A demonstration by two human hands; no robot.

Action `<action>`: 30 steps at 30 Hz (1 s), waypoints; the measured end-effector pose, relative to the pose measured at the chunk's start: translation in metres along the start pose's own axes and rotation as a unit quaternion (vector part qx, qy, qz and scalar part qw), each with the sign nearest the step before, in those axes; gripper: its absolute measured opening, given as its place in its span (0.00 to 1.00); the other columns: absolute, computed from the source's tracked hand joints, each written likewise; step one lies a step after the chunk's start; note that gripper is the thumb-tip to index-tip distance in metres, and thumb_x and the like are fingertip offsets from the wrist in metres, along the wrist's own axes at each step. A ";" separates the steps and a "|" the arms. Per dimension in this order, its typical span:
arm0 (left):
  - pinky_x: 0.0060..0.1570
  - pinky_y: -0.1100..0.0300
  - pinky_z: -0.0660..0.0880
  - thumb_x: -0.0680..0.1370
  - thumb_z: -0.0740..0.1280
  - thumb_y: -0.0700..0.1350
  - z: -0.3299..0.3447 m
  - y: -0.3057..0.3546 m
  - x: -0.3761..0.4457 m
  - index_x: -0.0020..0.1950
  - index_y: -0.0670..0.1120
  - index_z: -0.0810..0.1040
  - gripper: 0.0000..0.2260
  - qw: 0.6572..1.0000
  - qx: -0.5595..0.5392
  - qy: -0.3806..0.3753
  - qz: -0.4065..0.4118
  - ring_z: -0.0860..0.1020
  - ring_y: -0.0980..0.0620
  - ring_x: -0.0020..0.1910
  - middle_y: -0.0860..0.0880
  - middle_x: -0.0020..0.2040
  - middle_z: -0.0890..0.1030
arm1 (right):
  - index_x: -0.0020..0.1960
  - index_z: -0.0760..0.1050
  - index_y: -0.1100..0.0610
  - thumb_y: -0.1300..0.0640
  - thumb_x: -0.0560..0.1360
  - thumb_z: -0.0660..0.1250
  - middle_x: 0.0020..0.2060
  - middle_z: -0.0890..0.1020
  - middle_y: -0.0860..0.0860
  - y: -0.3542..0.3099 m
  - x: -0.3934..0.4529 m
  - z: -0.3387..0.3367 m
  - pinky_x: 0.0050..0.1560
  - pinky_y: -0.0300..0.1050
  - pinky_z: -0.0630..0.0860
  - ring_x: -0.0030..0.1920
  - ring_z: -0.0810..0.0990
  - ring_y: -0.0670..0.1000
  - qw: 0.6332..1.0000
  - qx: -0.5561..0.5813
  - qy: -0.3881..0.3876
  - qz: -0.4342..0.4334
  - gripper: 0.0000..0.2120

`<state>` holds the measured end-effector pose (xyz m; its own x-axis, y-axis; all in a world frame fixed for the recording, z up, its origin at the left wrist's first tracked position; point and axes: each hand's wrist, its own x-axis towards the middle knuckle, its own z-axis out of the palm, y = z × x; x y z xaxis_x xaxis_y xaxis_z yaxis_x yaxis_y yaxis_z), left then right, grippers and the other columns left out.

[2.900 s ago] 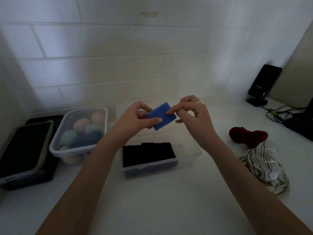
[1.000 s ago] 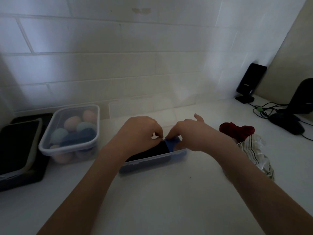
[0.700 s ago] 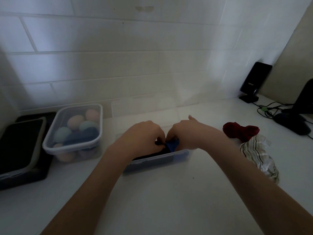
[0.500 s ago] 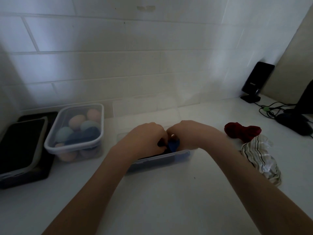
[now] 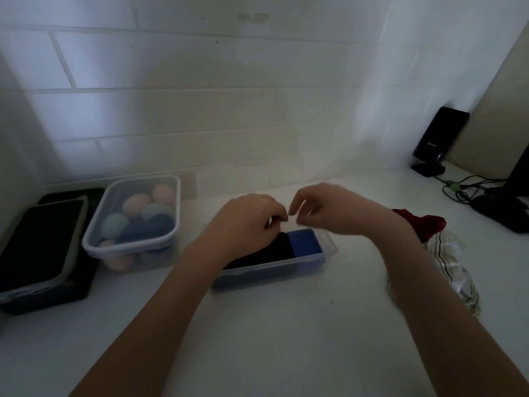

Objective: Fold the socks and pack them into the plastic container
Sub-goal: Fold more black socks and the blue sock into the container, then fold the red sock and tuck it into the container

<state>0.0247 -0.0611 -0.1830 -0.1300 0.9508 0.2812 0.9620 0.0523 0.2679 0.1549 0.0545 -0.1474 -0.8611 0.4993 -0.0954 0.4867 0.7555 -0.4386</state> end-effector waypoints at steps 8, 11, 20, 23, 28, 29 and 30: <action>0.42 0.58 0.72 0.75 0.63 0.43 0.002 -0.010 0.000 0.50 0.50 0.81 0.08 0.993 -0.015 0.115 -0.019 0.73 0.55 0.38 0.54 0.40 0.79 | 0.60 0.72 0.47 0.55 0.78 0.58 0.65 0.72 0.55 0.081 0.004 -0.013 0.66 0.63 0.63 0.65 0.68 0.60 0.943 -0.132 0.137 0.274 0.12; 0.41 0.59 0.73 0.75 0.64 0.44 0.003 -0.013 0.001 0.49 0.50 0.81 0.07 0.989 -0.009 0.144 -0.023 0.72 0.57 0.38 0.57 0.38 0.77 | 0.69 0.66 0.52 0.58 0.77 0.57 0.70 0.66 0.57 0.104 0.008 0.000 0.69 0.66 0.59 0.70 0.63 0.64 0.920 -0.143 0.001 0.366 0.20; 0.45 0.58 0.74 0.76 0.63 0.46 0.010 -0.017 0.002 0.50 0.52 0.81 0.08 0.993 -0.010 0.111 -0.037 0.77 0.55 0.47 0.55 0.48 0.82 | 0.59 0.77 0.58 0.67 0.74 0.56 0.62 0.76 0.60 0.087 0.013 0.007 0.57 0.48 0.73 0.60 0.75 0.61 0.960 -0.048 0.124 0.246 0.18; 0.46 0.57 0.74 0.76 0.63 0.46 0.011 -0.017 0.003 0.50 0.53 0.81 0.08 0.993 -0.008 0.112 -0.042 0.77 0.55 0.46 0.56 0.47 0.82 | 0.54 0.80 0.54 0.71 0.70 0.57 0.56 0.79 0.58 0.082 0.019 0.013 0.41 0.42 0.74 0.50 0.77 0.57 0.970 0.035 0.135 0.200 0.21; 0.49 0.57 0.75 0.75 0.66 0.49 0.009 -0.016 0.003 0.55 0.54 0.79 0.10 0.986 -0.092 0.125 -0.057 0.77 0.57 0.46 0.58 0.48 0.81 | 0.46 0.81 0.62 0.70 0.70 0.59 0.43 0.85 0.57 0.052 0.021 0.010 0.44 0.45 0.79 0.44 0.83 0.55 0.947 0.178 0.256 0.078 0.13; 0.49 0.58 0.75 0.74 0.67 0.51 0.008 -0.014 0.004 0.58 0.54 0.77 0.13 0.980 -0.143 0.122 -0.064 0.77 0.57 0.48 0.57 0.50 0.80 | 0.47 0.81 0.63 0.70 0.71 0.60 0.42 0.85 0.55 0.039 0.018 0.005 0.46 0.45 0.80 0.43 0.84 0.52 0.934 0.226 0.275 0.039 0.12; 0.50 0.60 0.75 0.72 0.69 0.53 0.005 -0.012 0.004 0.61 0.54 0.75 0.17 0.971 -0.202 0.111 -0.072 0.77 0.58 0.50 0.57 0.52 0.80 | 0.47 0.81 0.62 0.71 0.72 0.60 0.41 0.84 0.53 0.025 0.016 0.002 0.47 0.45 0.81 0.42 0.83 0.50 0.922 0.269 0.279 -0.002 0.12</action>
<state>0.0139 -0.0567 -0.1898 -0.3472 0.8510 0.3940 0.7640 0.0130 0.6451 0.1534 0.0804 -0.1613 -0.5793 0.7514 0.3158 0.2114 0.5127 -0.8321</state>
